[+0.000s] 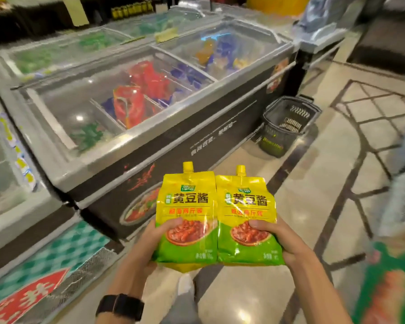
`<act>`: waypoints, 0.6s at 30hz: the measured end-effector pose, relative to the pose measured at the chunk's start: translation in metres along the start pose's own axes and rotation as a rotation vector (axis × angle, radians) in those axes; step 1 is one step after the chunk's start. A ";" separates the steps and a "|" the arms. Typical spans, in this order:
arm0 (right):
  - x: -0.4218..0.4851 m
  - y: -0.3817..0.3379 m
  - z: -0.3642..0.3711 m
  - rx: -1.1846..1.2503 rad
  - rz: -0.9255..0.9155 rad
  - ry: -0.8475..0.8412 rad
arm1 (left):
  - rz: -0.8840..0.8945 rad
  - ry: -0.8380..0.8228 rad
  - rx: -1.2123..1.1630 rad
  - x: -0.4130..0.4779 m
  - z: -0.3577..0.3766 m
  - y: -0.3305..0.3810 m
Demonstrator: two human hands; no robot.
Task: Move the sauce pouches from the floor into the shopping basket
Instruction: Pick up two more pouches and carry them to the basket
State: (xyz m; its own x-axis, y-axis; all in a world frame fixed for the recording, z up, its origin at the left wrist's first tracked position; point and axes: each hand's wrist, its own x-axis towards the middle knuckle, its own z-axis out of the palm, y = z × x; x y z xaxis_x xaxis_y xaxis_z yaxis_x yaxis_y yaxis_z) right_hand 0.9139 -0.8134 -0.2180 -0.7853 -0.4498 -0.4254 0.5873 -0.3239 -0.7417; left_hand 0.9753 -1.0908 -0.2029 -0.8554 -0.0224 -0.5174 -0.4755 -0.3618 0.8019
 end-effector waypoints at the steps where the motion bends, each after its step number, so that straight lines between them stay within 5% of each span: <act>1: 0.005 -0.007 -0.008 0.019 -0.015 0.023 | -0.014 -0.024 0.025 0.018 0.008 0.006; 18: 0.141 -0.144 -0.099 0.189 -0.203 0.408 | -0.168 -0.394 0.206 0.326 0.128 0.127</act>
State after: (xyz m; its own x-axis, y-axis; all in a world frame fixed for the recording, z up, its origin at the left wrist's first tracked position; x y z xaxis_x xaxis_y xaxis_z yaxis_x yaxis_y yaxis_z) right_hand 0.6993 -0.7473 -0.2225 -0.8779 -0.0120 -0.4786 0.4104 -0.5336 -0.7395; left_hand 0.6102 -1.0247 -0.2313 -0.7572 0.3904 -0.5237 -0.6103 -0.1369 0.7802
